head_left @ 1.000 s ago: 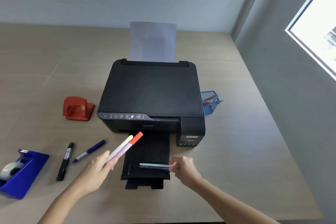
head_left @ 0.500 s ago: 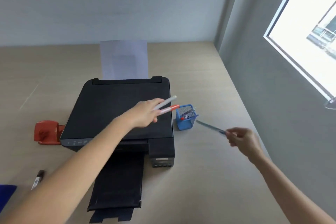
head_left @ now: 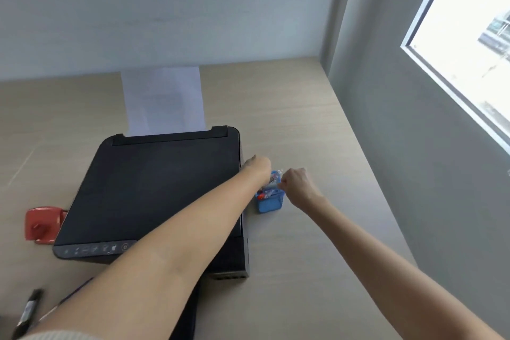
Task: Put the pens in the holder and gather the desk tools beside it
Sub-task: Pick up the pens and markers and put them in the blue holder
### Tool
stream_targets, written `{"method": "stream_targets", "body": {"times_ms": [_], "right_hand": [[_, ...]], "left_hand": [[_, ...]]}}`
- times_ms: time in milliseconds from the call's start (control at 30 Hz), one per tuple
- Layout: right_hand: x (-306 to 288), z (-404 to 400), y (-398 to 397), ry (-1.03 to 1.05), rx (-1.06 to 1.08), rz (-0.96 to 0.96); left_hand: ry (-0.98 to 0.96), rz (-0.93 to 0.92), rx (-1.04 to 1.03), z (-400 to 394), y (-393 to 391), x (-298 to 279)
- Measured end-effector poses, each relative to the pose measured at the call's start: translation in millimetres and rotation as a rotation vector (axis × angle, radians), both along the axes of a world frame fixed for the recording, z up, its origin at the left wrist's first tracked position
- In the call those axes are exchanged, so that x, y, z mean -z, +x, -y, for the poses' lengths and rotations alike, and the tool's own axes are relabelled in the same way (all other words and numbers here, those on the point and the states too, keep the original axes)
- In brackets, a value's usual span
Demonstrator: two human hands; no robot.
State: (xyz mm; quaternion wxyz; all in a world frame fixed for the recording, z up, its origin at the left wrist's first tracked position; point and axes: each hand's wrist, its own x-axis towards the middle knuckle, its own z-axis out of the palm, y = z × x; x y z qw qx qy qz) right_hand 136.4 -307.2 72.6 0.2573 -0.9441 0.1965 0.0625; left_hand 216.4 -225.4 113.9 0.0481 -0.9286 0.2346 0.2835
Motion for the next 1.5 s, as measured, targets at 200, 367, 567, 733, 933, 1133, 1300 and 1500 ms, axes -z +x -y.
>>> {"method": "stream_targets", "body": {"times_ms": [200, 367, 567, 733, 933, 1133, 1300, 1500], "right_hand": [[-11, 10, -15, -0.014, -0.035, 0.093], [-57, -13, -18, 0.013, 0.056, 0.355], [-112, -132, -7, 0.085, -0.153, 0.651], [-102, -262, -7, 0.187, -0.518, 0.663], [-23, -399, -9, 0.133, -0.876, 0.123], [51, -464, -2, -0.252, -0.937, -0.331], [87, -477, 1, -0.421, -0.874, -0.382], [90, -479, 6, -0.402, -0.843, -0.376]], "left_hand": [[-0.146, 0.073, 0.147, -16, 0, -12], [-0.791, 0.048, 0.064, -109, -9, -59], [-0.776, 0.103, -0.292, -319, -7, -59], [-0.537, 0.174, -0.593, -482, -16, 5], [-0.322, 0.077, -0.563, -544, -33, 95], [-0.116, 0.107, -0.302, -540, -31, 133], [-0.343, 0.191, -0.545, -557, -44, 144], [-0.224, 0.34, -0.754, -602, -56, 152]]}}
